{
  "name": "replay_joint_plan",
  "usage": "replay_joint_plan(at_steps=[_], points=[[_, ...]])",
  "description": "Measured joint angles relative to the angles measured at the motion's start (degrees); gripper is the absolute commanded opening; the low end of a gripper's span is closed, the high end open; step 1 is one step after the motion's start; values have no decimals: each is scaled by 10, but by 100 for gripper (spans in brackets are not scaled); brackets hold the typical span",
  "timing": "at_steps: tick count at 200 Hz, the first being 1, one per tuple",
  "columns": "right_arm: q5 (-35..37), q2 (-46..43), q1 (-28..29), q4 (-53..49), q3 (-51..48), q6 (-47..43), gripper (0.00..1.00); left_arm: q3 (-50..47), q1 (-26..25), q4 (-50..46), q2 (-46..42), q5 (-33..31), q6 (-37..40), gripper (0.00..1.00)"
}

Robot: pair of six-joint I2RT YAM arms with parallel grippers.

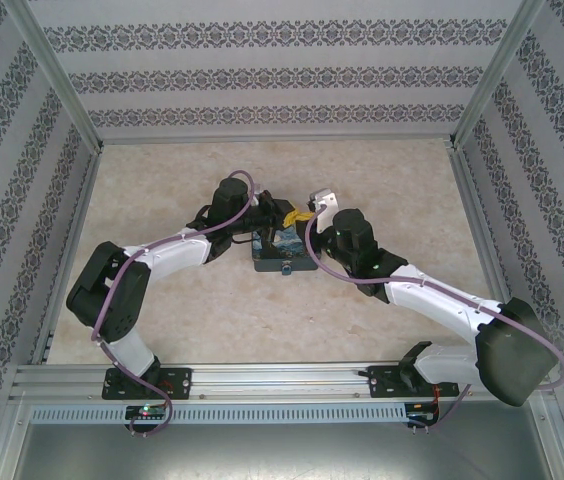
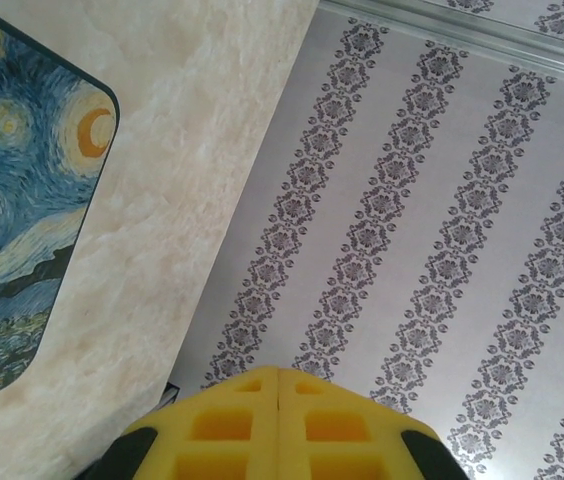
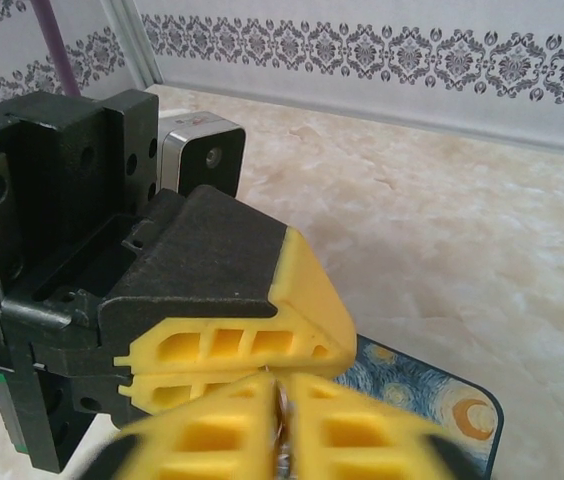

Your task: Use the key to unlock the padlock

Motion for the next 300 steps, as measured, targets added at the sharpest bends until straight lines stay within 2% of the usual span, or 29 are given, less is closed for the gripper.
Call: replay_joint_plan(at_steps=[9,27,66,112,150,192,238,300], points=[[-9,-2,-11,-3,0,16,56,3,0,-3,3,0,6,0],[-35,-19,-56,-2,-7,54,60,17,0,-16,9,1,29,0],[-91,-92,-162,-3,-29,196,61,55,3,-42,10,1,117,0],[-161,-91,-209,7,-36,398,63,79,7,-38,10,-4,235,0],[-200,-44,-207,56,-47,570,65,77,9,2,10,-34,290,0],[-191,-13,-168,119,-61,725,72,43,9,82,11,-79,298,0],[-137,2,-111,168,-63,815,72,27,9,135,21,-107,295,0],[-89,98,-66,243,-44,886,70,18,9,168,21,-118,287,0]])
